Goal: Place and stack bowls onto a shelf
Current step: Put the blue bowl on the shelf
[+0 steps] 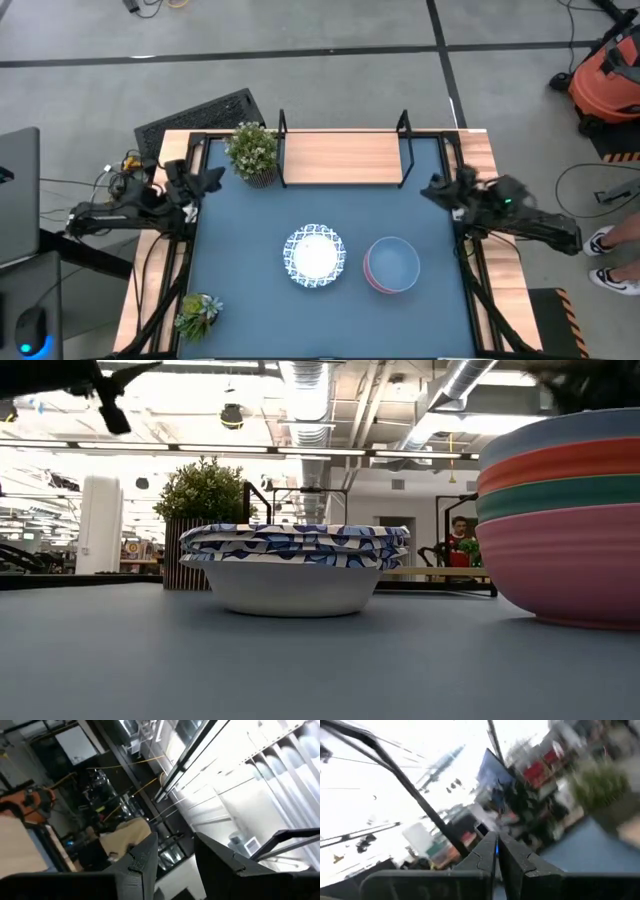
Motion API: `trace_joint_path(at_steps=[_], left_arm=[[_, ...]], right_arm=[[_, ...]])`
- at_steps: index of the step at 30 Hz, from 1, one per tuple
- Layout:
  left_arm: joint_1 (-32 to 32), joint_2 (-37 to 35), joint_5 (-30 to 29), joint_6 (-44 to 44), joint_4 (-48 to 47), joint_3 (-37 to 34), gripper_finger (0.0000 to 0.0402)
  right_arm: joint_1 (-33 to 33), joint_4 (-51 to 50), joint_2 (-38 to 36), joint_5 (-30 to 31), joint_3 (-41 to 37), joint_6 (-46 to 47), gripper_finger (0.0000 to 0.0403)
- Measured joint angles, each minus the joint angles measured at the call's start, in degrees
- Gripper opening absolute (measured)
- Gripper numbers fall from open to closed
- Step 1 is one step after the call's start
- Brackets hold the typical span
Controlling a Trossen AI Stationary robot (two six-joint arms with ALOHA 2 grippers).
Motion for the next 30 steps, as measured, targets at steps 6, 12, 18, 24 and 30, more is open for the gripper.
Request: trace_joint_path(at_steps=[6,12,18,24,30], left_arm=[[0.0,8.0,3.0,1.0,-0.2,8.7,0.0112],[0.0,16.5,11.2,2.1,-6.4,20.0,0.0112],[0.0,23.4,13.3,7.9,-17.5,29.1,0.0112],[0.0,27.3,16.0,10.6,-21.8,32.3,0.0113],[0.0,28.6,16.1,11.8,-25.2,32.4,0.0113]], right_arm=[[0.0,-30.7,9.2,6.1,21.5,-14.5,0.0047],[0.0,-59.9,27.1,8.8,41.7,-21.7,0.005],[2.6,-75.3,41.0,7.4,51.3,-25.6,0.0103],[11.3,-76.3,48.9,7.3,51.1,-25.9,0.0193],[20.0,-70.9,57.4,9.6,49.3,-28.2,0.0213]])
